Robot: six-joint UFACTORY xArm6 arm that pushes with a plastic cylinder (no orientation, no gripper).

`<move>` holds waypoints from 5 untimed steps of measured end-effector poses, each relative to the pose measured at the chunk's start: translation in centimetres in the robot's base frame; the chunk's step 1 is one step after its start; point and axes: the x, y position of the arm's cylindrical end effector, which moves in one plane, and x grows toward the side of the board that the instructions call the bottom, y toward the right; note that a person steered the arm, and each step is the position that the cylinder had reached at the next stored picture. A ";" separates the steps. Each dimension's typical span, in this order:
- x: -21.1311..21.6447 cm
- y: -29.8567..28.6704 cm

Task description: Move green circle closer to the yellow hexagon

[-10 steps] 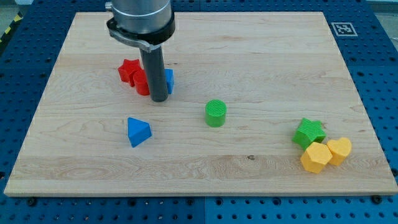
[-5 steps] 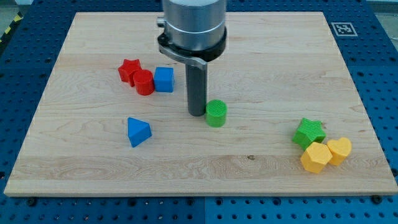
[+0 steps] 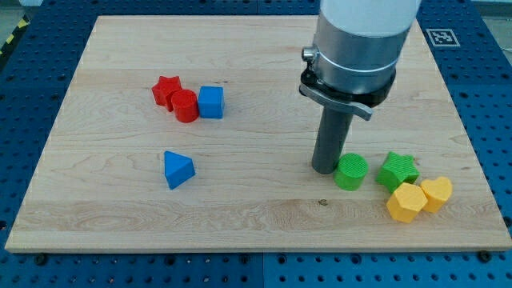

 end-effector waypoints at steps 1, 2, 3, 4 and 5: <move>0.8 1.1; 1.0 2.3; 1.0 3.6; 1.0 5.2; 1.0 7.2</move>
